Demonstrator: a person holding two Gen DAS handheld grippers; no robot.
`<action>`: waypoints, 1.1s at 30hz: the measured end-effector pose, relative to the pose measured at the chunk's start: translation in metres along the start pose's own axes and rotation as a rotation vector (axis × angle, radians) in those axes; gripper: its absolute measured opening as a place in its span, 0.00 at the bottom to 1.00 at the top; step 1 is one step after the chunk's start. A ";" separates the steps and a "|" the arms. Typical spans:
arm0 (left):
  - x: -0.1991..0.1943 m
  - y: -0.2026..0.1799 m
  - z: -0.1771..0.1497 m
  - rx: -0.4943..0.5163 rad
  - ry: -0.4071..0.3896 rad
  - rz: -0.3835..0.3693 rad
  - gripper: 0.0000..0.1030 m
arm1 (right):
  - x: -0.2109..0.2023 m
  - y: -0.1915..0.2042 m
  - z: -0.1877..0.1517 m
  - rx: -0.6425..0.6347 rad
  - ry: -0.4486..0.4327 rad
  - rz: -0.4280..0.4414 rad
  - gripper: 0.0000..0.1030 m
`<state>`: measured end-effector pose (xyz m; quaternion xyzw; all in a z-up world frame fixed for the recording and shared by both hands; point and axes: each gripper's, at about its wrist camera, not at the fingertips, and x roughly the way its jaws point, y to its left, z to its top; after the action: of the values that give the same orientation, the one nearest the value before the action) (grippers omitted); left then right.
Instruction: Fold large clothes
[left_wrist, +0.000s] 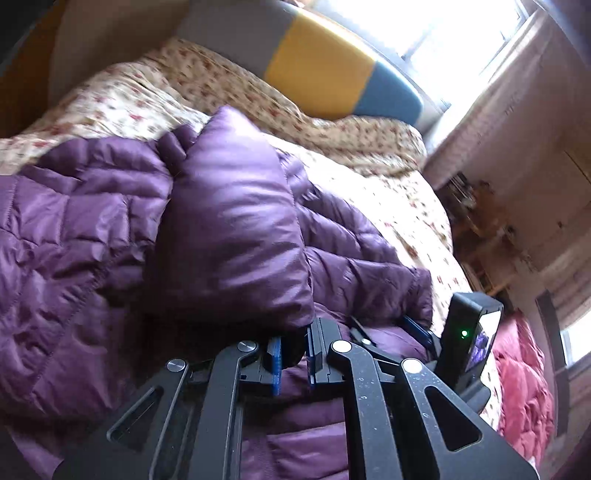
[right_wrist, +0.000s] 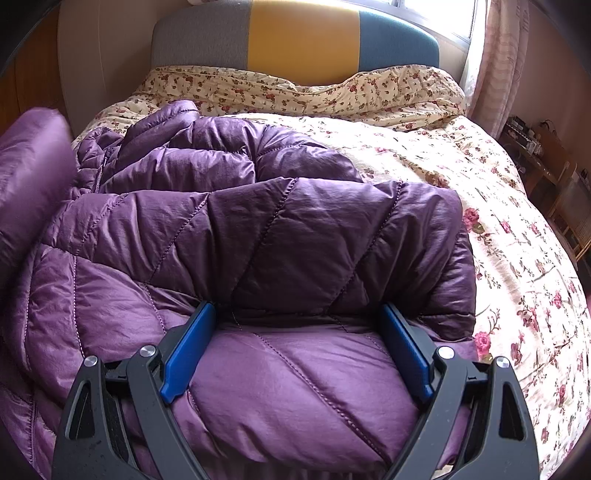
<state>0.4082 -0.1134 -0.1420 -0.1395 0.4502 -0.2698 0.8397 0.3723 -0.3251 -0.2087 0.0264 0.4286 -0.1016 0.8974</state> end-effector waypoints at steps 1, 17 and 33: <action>0.005 -0.002 -0.001 0.002 0.015 -0.011 0.25 | 0.000 0.000 0.000 0.001 0.000 0.001 0.86; -0.056 0.016 -0.028 0.057 -0.085 0.007 0.49 | -0.014 -0.011 0.006 0.037 0.005 0.007 0.76; -0.092 0.088 -0.028 -0.110 -0.153 0.224 0.49 | -0.062 -0.017 0.041 0.235 -0.023 0.214 0.68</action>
<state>0.3720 0.0123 -0.1371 -0.1542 0.4115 -0.1379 0.8876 0.3620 -0.3375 -0.1336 0.1754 0.3982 -0.0553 0.8987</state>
